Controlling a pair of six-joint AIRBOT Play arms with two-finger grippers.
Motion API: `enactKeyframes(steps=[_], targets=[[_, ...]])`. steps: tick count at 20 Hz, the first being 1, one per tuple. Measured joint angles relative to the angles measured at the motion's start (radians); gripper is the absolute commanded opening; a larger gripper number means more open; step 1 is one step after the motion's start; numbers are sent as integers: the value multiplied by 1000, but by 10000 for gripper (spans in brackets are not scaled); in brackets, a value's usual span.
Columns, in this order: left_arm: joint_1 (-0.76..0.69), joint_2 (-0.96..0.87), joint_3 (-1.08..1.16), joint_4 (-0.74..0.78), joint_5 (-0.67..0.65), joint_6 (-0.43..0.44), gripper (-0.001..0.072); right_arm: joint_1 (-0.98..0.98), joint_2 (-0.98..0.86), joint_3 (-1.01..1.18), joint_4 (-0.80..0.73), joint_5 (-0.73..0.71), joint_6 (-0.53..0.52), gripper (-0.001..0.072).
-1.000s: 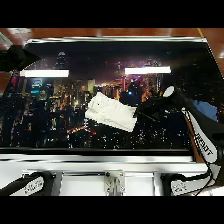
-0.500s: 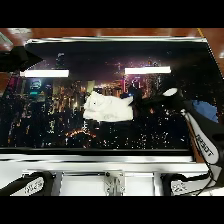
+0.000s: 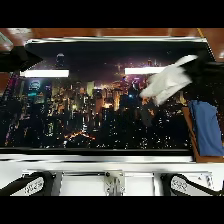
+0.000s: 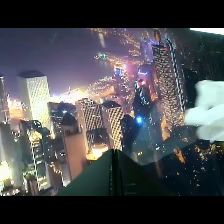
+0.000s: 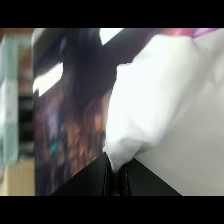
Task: Fold the shirts.
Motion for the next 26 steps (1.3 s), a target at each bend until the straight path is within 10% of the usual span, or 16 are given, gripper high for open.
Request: enactKeyframes(steps=[17,19,20,23,26], targets=[[-10,61,0,-17,-52,0,43,-570,-6,-92,-772,348,37,93],[-19,62,0,-17,-52,0,43,-607,3,-198,-792,334,46,626],[-23,63,0,-18,-52,0,43,-620,6,-245,-801,312,46,673],[-42,60,0,-18,-52,0,44,-639,14,-336,-767,264,31,668],[-58,52,0,-16,-51,0,43,-649,45,-318,-723,229,21,492]])
